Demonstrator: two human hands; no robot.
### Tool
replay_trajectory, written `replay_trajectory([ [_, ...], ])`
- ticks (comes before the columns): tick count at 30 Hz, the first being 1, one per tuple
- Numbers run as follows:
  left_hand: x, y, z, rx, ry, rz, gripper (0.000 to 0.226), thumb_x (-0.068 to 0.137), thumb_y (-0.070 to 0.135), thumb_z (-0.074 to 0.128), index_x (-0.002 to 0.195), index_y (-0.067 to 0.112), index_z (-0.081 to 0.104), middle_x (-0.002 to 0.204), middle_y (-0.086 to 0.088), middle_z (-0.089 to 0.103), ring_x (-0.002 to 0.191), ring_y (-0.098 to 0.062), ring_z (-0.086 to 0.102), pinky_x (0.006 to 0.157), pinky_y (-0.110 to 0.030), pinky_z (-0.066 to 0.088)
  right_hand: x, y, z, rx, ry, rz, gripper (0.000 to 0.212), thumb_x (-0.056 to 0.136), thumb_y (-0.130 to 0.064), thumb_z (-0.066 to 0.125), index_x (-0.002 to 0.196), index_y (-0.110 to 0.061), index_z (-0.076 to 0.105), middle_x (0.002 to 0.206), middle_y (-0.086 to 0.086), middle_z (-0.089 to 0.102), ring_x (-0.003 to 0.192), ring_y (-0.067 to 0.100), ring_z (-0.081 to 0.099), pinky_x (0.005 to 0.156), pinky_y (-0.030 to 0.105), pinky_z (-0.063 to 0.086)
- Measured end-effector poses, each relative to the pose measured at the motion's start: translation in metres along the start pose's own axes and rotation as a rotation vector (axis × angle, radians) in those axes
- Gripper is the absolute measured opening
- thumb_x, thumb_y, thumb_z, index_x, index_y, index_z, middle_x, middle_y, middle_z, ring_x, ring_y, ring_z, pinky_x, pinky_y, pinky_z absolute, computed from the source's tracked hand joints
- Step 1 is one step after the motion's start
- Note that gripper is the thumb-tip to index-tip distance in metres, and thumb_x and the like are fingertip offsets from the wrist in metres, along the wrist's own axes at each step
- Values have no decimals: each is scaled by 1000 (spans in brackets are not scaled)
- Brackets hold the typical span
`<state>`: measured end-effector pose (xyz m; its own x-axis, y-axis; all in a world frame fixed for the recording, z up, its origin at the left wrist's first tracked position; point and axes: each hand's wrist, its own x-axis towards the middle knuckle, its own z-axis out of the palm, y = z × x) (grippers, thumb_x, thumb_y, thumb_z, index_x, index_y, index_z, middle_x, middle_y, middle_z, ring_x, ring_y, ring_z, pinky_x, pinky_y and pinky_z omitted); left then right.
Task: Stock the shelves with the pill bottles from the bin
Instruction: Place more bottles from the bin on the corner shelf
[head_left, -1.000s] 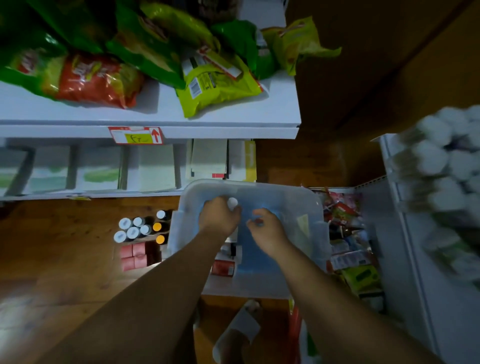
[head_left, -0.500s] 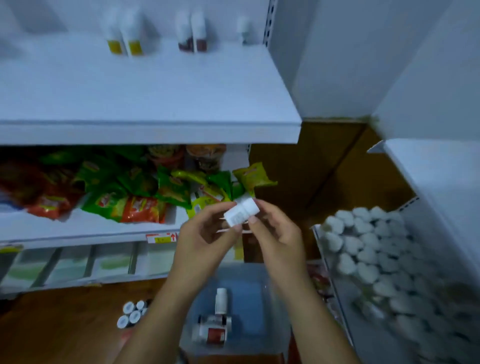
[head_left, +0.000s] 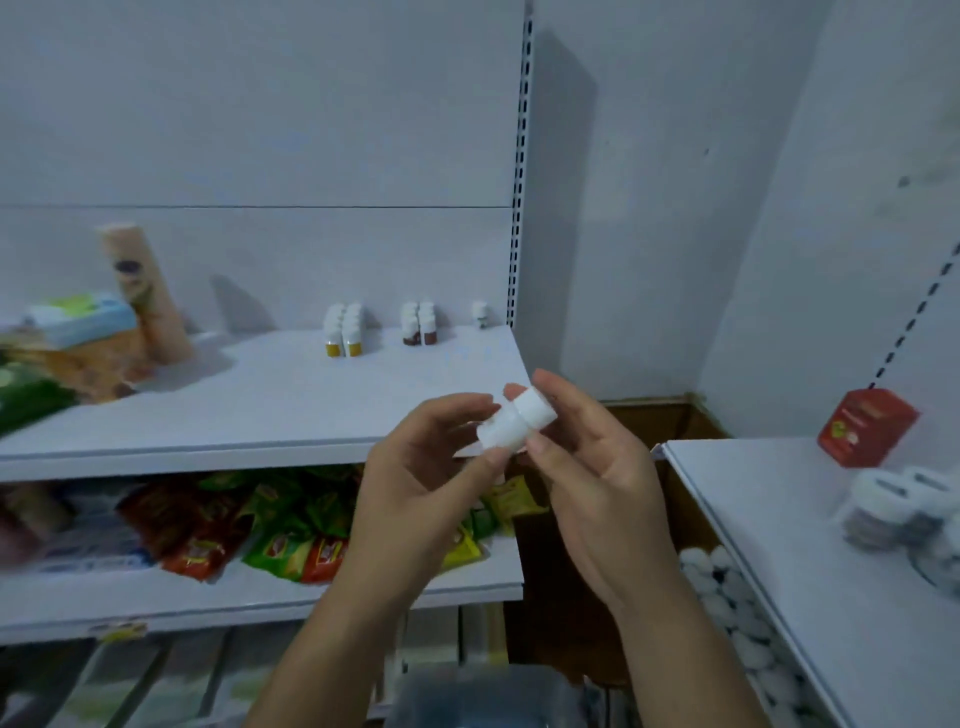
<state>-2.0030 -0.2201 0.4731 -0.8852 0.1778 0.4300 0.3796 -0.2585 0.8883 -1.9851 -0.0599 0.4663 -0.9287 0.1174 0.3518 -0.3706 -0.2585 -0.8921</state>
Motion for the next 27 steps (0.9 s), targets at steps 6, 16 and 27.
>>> replay_trajectory([
  [6, -8, 24, 7, 131, 33, 150, 54, 80, -15, 80, 125, 10, 65, 113, -7, 69, 117, -28, 66, 94, -32, 60, -11, -23, 15, 210, 44, 45, 55, 84, -17, 78, 137, -15, 63, 129, 11, 72, 125, 28, 67, 99, 42, 54],
  [16, -9, 30, -3, 227, 10, 174, 48, 81, -8, 83, 122, 9, 65, 115, 5, 72, 116, -24, 69, 90, -29, 61, -12, -26, 33, 350, -25, 40, 65, 86, -1, 65, 144, -26, 51, 139, 8, 67, 129, 29, 65, 98, 39, 58],
  [27, 52, -10, -58, 167, 49, 35, 36, 87, 6, 83, 120, 17, 72, 109, 6, 74, 113, -13, 69, 86, -19, 58, 57, 27, 58, 4, 178, 124, 45, 88, -8, 80, 129, -21, 68, 119, 7, 76, 116, 23, 71, 105, 46, 55],
])
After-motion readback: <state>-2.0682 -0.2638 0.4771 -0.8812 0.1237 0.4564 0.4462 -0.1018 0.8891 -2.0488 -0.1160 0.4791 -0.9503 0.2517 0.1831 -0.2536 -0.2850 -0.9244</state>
